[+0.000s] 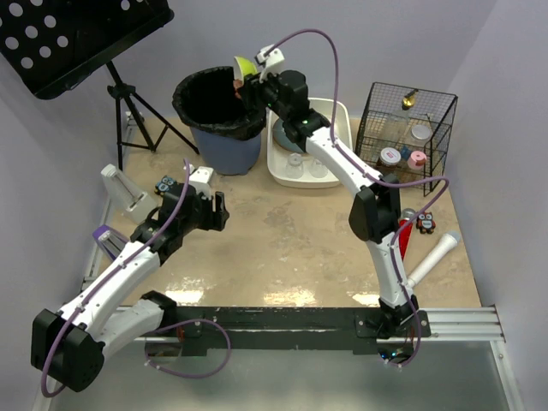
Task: Clear the kitchen counter
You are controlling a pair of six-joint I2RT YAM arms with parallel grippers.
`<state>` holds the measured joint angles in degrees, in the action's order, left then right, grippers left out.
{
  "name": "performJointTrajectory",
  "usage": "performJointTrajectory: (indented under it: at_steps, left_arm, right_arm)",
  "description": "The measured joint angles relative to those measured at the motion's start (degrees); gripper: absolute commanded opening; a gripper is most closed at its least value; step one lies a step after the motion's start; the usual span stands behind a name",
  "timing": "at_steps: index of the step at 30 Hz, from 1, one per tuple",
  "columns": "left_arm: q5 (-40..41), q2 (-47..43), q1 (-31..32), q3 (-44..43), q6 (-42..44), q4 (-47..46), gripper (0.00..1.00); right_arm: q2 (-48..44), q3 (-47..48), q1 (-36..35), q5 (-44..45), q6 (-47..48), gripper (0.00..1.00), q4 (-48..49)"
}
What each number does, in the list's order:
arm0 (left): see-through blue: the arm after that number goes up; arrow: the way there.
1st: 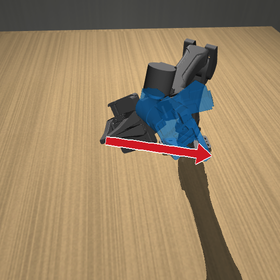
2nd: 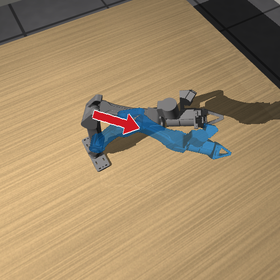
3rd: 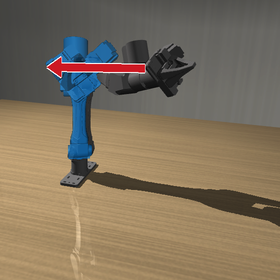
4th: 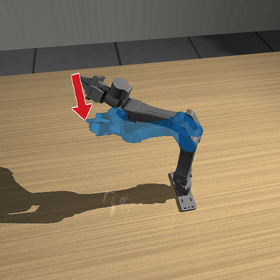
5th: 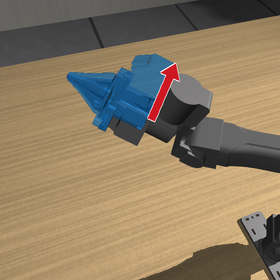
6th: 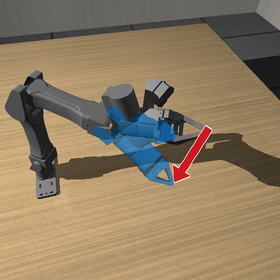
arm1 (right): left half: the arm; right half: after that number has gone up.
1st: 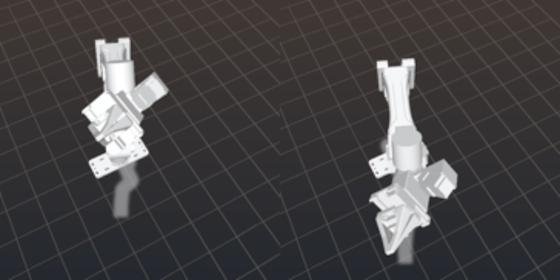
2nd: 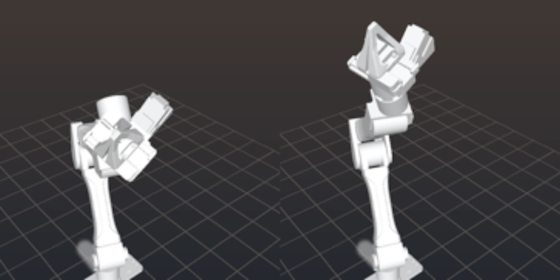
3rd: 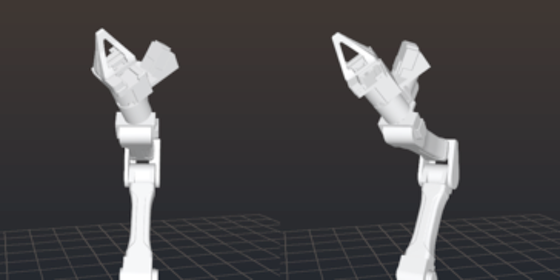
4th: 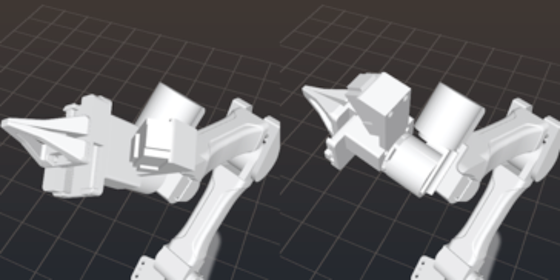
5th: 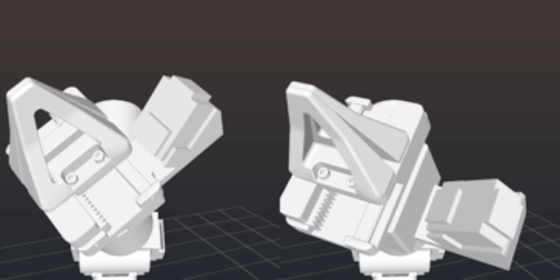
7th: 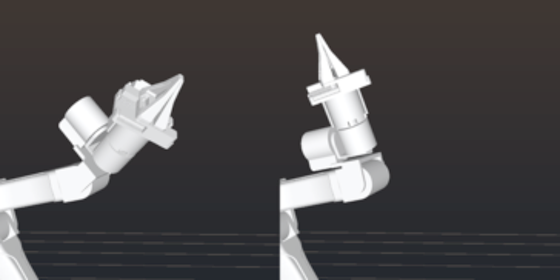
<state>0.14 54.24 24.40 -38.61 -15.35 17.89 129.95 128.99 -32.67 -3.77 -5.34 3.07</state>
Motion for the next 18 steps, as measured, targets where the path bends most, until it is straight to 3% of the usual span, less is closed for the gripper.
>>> performJointTrajectory:
  at_steps: [7, 18]
  left_arm:
    - [0.02, 0.76, 0.00, 0.00, 0.00, 0.02, 0.69]
    - [0.00, 0.76, 0.00, 0.00, 0.00, -0.11, 0.69]
  right_arm:
    - [-3.50, -4.70, -5.62, 7.80, 17.99, 0.00, 4.28]
    - [-9.46, -11.72, -5.99, 12.04, 22.86, 0.00, 12.55]
